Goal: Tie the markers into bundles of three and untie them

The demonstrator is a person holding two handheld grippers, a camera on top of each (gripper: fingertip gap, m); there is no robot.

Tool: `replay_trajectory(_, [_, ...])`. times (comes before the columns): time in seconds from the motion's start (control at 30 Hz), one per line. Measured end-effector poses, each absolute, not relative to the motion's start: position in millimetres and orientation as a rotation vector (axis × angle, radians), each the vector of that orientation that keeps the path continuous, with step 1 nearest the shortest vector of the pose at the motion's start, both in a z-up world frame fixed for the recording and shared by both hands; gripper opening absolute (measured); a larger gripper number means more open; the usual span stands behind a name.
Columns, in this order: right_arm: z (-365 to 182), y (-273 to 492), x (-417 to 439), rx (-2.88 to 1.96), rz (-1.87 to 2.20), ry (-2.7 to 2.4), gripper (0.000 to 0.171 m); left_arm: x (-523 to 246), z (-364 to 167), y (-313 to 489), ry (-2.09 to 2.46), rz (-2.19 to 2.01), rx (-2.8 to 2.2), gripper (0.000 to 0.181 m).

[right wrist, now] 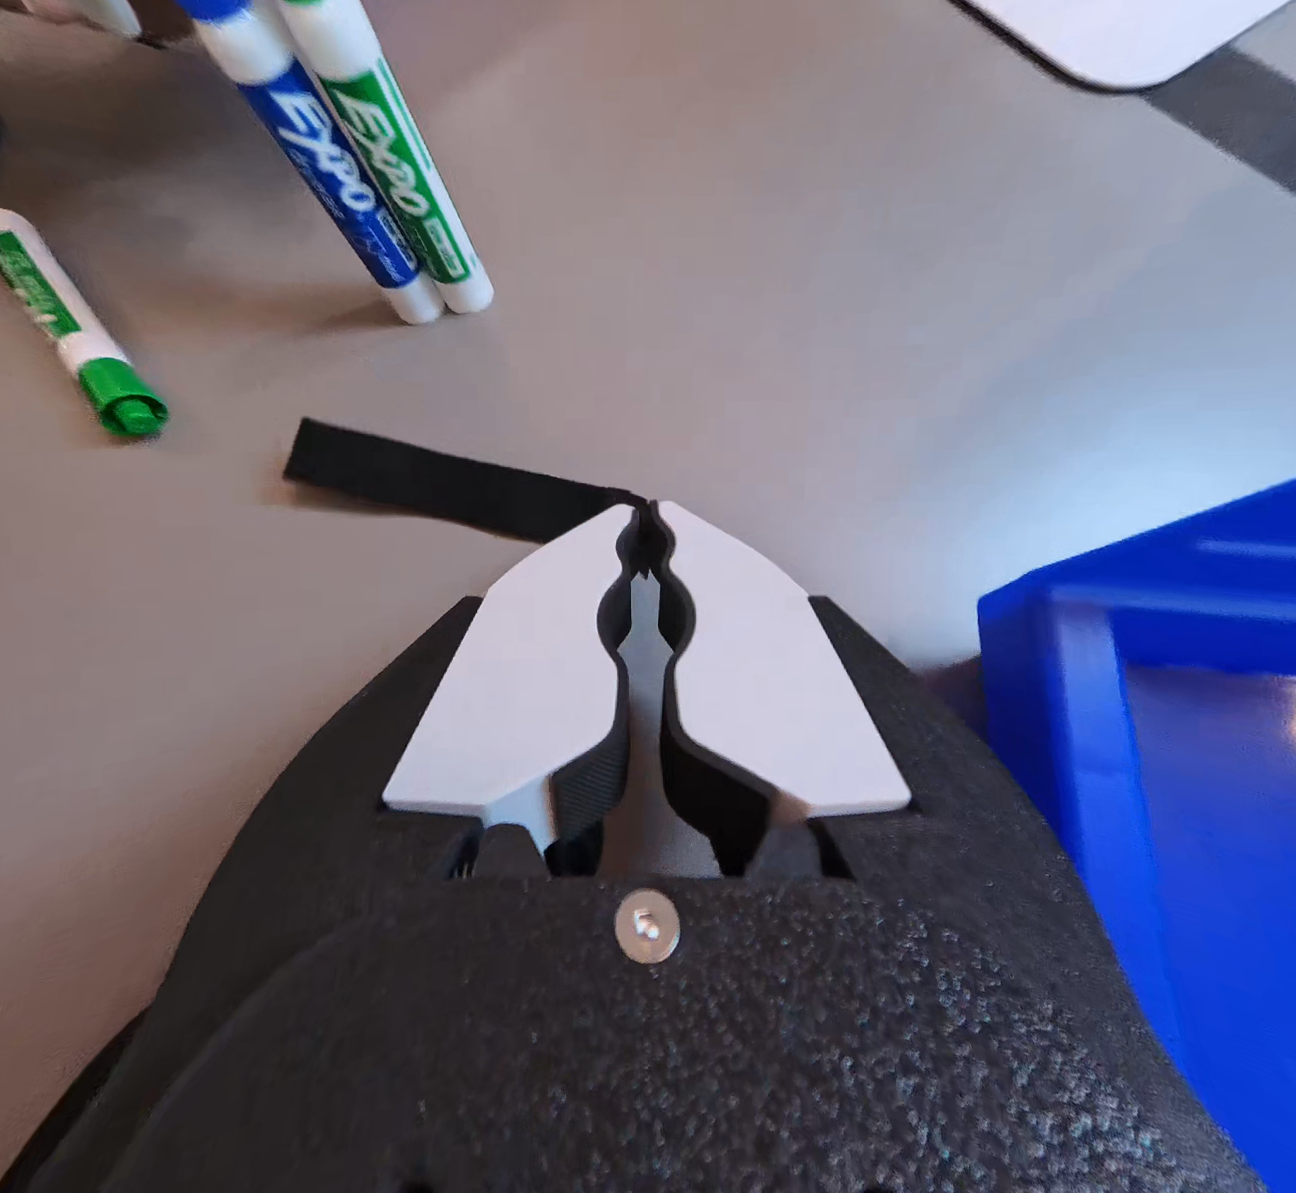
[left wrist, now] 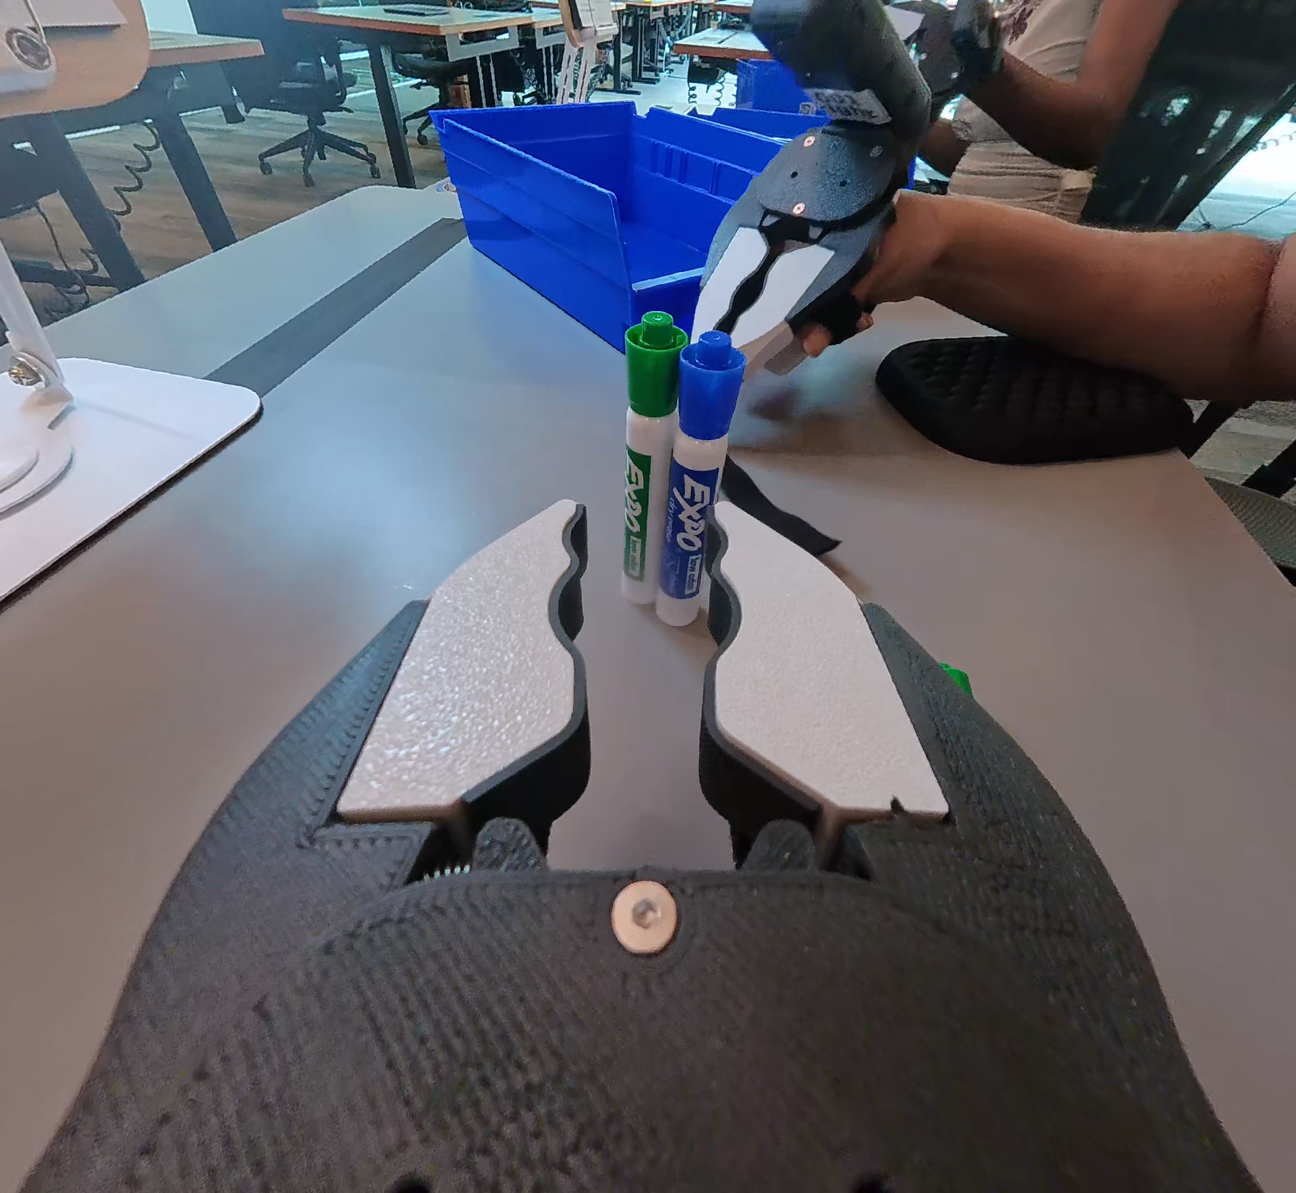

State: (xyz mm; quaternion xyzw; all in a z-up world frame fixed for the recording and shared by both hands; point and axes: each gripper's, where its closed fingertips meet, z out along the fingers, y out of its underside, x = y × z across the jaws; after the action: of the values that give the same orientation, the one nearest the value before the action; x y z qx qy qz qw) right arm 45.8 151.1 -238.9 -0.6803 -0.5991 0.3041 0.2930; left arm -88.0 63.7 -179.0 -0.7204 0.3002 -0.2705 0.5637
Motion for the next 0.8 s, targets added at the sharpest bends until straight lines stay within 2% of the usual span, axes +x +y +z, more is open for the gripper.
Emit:
replay_trajectory(0.5, [-177.8, 102.8, 40.4, -1.521, 1.209, -1.634, 0.002, -74.6, -168.4, 52.3, 0.735, -0.699, -1.633, 0.032])
replay_trajectory(0.8, [-114.0, 57.6, 36.4, -1.212, 1.461, -1.776, 0.002, -52.0, -133.0, 38.1, 0.653, -0.808, -1.511, 0.031])
